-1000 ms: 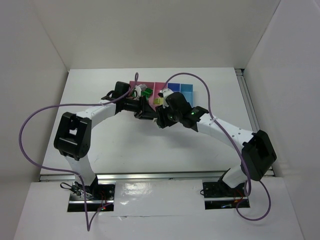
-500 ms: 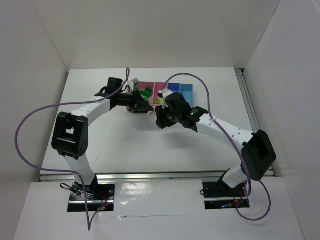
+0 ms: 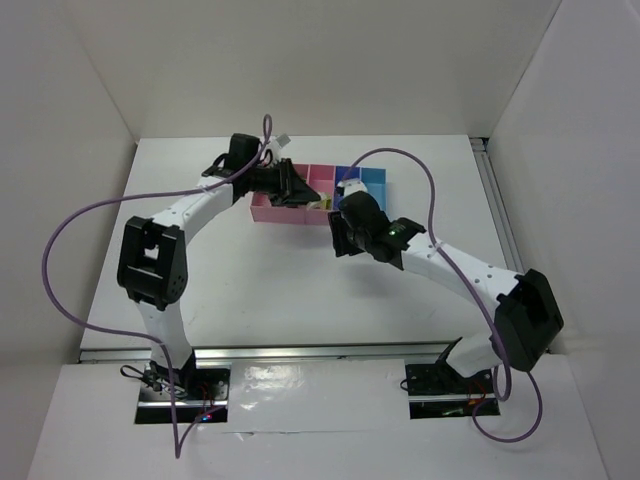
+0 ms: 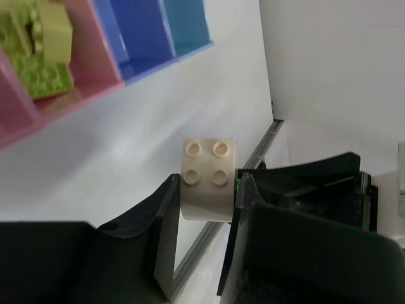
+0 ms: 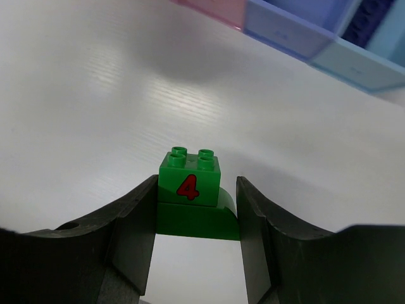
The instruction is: Sort the legos into containers by color
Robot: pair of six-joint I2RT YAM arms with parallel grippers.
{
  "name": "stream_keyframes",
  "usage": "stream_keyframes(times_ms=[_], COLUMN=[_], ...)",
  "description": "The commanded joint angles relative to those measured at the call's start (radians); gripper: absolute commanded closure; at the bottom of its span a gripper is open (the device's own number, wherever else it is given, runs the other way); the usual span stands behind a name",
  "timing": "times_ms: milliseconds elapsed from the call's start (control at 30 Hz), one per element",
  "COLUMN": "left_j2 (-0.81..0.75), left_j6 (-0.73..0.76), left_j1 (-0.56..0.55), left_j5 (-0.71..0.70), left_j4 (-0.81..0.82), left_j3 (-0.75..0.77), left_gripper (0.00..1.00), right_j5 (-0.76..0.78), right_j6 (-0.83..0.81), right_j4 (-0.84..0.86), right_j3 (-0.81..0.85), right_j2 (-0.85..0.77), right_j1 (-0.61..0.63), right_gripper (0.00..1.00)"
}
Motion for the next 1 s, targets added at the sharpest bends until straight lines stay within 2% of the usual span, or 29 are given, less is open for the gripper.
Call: stream_keyframes(times_ms=[0, 167, 367, 400, 500, 533, 633, 800, 900, 967], left_j2=[0.081, 0.225, 0.459, 0.489, 0.576, 0.589, 0.599, 0.560, 0.495, 0.440], left_j6=[0.014, 0.014, 0.014, 0.005, -0.029, -0.029, -0.038, -0.006, 0.040, 0.094], left_j1=[-0.033, -0.094, -0.134, -0.134, -0.134, -0.134, -0.134, -0.134, -0.134, -0.134], left_j5=[-0.069, -0.184, -0.267, -0.252, -0.240, -0.229, -0.220, -0.217, -0.159, -0.105], left_j4=[-0.002, -0.027, -0.123, -0.135, -0.145, -0.145, -0.145, -0.154, -0.163, -0.163], left_j3=[0.120, 0.307, 0.638, 0.710, 0.814, 0.827, 0.836, 0.827, 0.795, 0.708], left_gripper=[1.00, 1.00, 0.99, 0.87, 0.59, 0.43, 0.30, 0.22, 0.30, 0.30], right_j5=[0.173, 0.220, 0.233, 0.233, 0.222, 0.222, 0.211, 0.176, 0.107, 0.037], right_j6=[0.102, 0.164, 0.177, 0.177, 0.177, 0.177, 0.177, 0.167, 0.139, 0.116], right_j4=[-0.096, -0.202, -0.241, -0.251, -0.260, -0.260, -0.260, -0.231, -0.190, -0.155], right_j3=[-0.008, -0.008, -0.008, -0.008, -0.008, -0.008, -0.008, -0.008, -0.008, -0.008], right_j2=[-0.093, -0.129, -0.163, -0.172, -0.172, -0.172, -0.172, -0.162, -0.162, -0.151], right_j1=[-0.029, -0.089, -0.158, -0.158, -0.178, -0.178, -0.178, -0.187, -0.187, -0.187], right_gripper=[0.72, 0.72, 0.72, 0.72, 0.72, 0.72, 0.72, 0.72, 0.72, 0.72])
